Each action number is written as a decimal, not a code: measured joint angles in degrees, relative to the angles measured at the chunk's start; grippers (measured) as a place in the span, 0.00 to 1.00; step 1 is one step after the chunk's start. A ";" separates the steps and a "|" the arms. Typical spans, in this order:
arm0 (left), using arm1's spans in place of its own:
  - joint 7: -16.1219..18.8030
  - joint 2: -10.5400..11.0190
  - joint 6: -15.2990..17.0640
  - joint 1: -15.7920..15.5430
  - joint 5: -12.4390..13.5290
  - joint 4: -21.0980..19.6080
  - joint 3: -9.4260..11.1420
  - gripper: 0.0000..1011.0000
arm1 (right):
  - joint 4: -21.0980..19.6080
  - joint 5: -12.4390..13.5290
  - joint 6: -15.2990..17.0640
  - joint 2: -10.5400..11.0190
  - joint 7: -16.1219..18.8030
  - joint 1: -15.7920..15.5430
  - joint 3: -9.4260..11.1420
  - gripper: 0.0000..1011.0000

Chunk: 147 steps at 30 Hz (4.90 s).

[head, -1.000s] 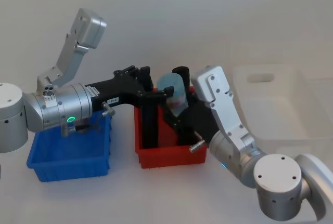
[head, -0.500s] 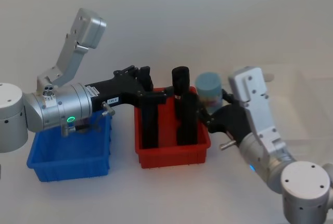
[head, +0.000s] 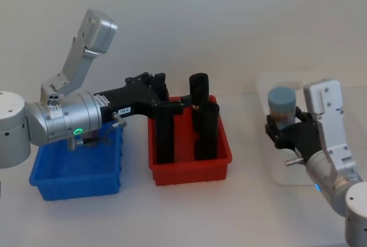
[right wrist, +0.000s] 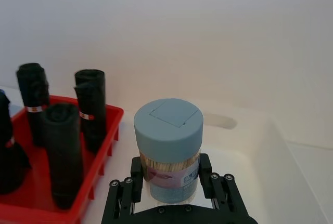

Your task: Pick the cotton swabs from the blue box and place them into the white box.

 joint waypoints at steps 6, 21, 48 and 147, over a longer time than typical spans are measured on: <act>0.00 0.00 0.00 0.00 0.00 0.00 0.00 0.99 | 2.86 1.49 -0.11 0.57 -0.37 0.76 1.30 0.63; 0.00 0.00 0.00 0.00 0.00 0.00 0.00 0.99 | 10.17 3.92 -1.04 0.93 0.99 3.31 3.33 0.63; 0.00 0.00 0.00 0.00 0.00 0.00 0.00 0.99 | 9.27 3.95 -7.43 1.59 1.14 1.91 4.45 0.99; 43.92 0.21 -22.07 20.97 8.11 -11.29 8.74 0.99 | -10.73 14.80 -13.75 9.13 6.87 -13.08 1.71 0.99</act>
